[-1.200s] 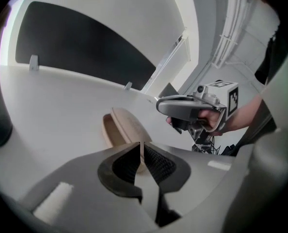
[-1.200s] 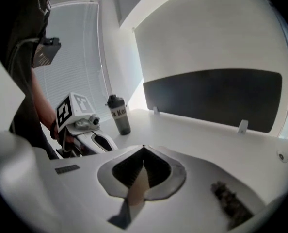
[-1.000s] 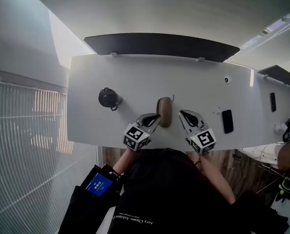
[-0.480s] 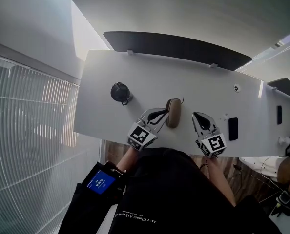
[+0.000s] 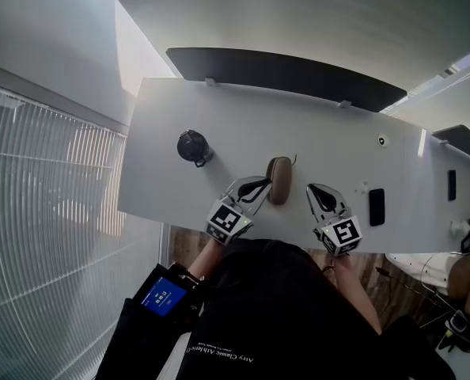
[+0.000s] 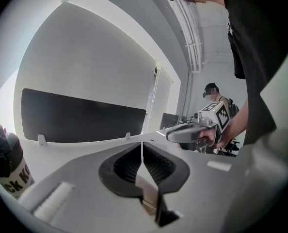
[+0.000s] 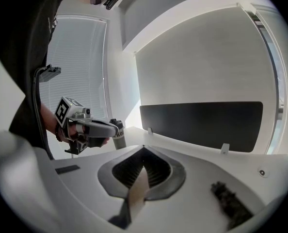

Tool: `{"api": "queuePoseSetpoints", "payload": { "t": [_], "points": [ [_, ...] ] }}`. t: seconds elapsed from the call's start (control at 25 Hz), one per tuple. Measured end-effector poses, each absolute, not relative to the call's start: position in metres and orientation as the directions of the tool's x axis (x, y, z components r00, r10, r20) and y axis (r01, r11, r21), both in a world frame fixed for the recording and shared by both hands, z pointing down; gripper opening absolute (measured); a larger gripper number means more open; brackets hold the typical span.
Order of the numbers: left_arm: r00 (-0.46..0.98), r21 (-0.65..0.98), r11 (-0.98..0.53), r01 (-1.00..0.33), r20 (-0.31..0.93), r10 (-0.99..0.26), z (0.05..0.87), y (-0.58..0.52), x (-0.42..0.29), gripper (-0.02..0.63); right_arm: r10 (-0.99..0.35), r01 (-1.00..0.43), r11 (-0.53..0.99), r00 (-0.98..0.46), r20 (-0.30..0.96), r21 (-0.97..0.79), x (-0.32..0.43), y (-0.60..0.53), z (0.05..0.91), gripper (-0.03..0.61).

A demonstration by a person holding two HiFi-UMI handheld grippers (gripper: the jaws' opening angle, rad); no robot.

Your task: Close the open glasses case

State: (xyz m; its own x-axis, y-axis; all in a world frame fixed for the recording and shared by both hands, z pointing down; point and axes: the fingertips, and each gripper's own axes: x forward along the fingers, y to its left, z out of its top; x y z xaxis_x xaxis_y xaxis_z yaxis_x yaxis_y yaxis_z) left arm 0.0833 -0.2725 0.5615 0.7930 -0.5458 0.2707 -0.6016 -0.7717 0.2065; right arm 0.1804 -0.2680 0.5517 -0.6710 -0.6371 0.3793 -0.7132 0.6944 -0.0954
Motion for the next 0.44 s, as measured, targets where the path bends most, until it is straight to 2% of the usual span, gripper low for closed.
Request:
{"api": "queuePoseSetpoints", "payload": {
  "t": [0.44],
  "points": [
    [0.789,0.215,-0.767,-0.605,0.293,-0.540,0.5710,-0.2712,0.0840,0.015,-0.631,-0.714,0.694,-0.665,0.400,-0.093,0.1775,-0.2720,0.5513,0.008]
  ]
}}
